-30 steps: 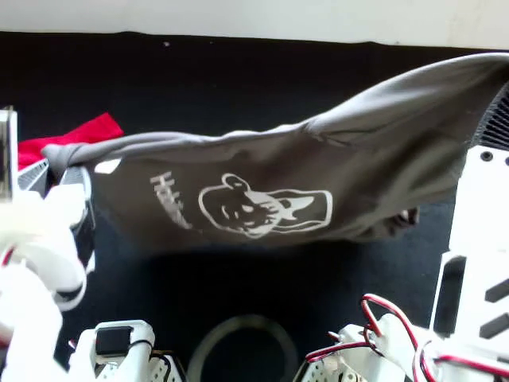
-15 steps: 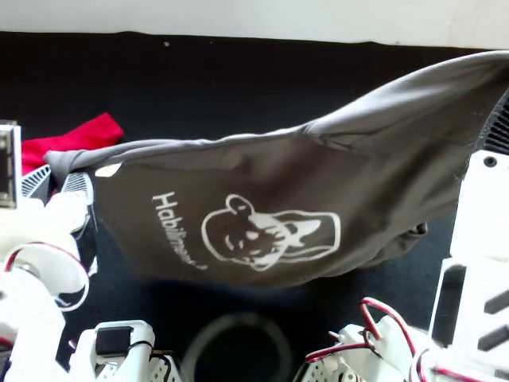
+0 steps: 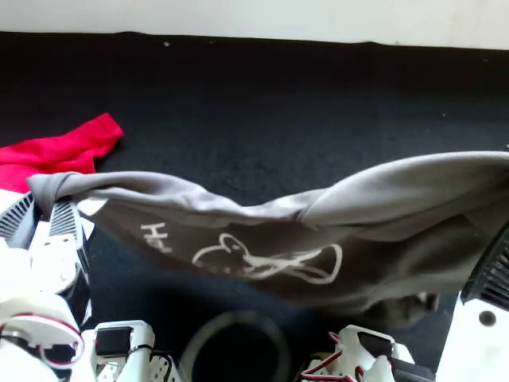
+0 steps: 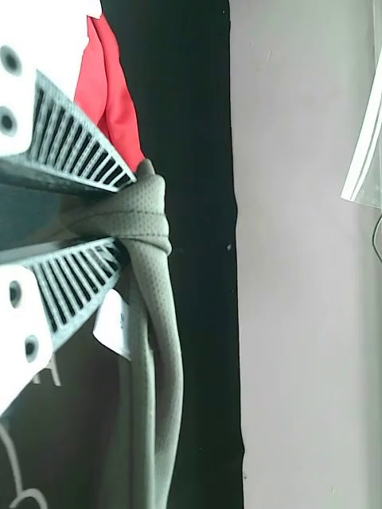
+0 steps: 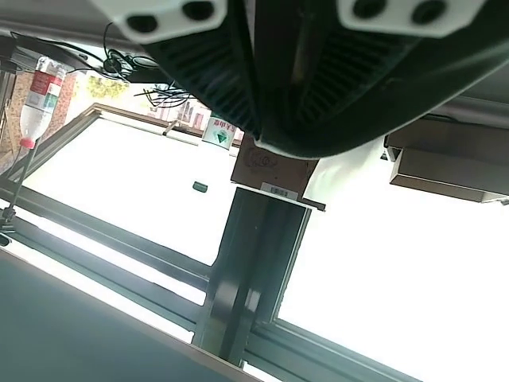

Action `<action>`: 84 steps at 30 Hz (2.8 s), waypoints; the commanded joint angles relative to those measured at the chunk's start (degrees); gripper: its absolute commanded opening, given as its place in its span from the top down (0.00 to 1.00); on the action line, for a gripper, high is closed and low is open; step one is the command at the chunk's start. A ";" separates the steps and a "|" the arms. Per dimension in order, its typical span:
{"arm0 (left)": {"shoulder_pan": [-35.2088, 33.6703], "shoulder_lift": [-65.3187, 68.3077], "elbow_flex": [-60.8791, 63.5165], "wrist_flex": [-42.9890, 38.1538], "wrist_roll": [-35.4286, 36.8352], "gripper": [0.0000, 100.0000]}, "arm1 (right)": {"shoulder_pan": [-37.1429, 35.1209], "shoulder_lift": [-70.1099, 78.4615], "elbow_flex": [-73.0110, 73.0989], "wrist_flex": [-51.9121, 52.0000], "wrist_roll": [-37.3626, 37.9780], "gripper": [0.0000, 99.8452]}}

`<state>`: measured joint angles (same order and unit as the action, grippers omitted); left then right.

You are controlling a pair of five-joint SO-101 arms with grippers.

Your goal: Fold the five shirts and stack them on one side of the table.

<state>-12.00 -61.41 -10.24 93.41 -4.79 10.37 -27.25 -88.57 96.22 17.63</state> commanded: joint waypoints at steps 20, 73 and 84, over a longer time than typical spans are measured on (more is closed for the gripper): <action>-0.48 22.20 19.65 -21.19 0.26 0.99 | 0.31 0.04 70.37 -30.11 0.18 0.99; 2.95 80.92 -8.48 6.86 -4.57 0.99 | -4.53 20.97 78.20 -3.82 0.62 0.99; 5.05 62.90 11.74 6.59 -6.42 0.99 | -4.35 12.62 87.25 2.15 0.70 0.99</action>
<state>-8.22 8.66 -4.70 99.65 -10.33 6.15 -8.97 -5.23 97.89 17.63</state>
